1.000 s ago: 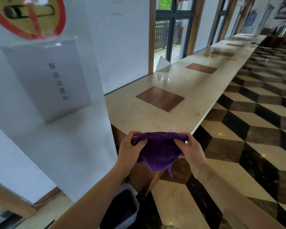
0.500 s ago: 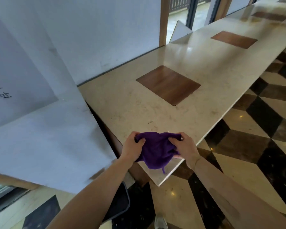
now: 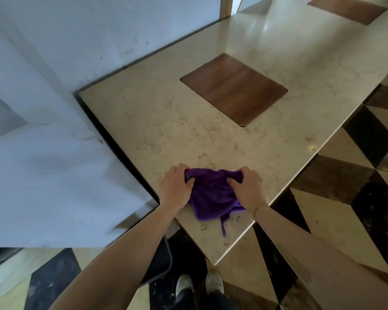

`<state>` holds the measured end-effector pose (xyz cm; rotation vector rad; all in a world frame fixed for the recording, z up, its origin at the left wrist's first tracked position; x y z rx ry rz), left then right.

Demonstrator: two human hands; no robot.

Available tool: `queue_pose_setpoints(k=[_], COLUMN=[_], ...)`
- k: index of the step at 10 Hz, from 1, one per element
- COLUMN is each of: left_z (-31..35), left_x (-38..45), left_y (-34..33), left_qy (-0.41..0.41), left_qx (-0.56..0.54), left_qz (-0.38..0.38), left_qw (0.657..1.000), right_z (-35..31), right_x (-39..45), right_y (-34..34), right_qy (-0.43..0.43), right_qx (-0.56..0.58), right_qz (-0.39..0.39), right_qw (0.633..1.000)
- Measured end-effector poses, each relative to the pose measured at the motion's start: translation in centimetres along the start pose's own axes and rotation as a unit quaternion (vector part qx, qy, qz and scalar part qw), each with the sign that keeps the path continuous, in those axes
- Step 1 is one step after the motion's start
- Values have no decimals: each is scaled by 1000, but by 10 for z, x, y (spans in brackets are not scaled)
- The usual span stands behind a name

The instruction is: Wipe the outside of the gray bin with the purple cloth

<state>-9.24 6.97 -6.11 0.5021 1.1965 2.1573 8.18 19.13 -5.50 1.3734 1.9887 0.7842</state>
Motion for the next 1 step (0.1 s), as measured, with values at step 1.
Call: queue_pose_setpoints(k=[1], left_z=[-5], left_x=[1], left_y=[8], left_qy=[33], left_qx=[-4], left_qz=[18], left_qw=[999], right_z=[3], right_x=[1], right_y=[6], right_qy=[2], right_qx=[-22], right_qz=[27], right_qw=[999])
Point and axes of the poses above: each hand's wrist, its own x-axis towards the middle knuckle, its own y-axis out of the back of the hand, z = x × y, the point moved 4 cm from there along x, towards the middle knuckle, and after that the axes turned 11 degrees about z, right-handed, at the moved point
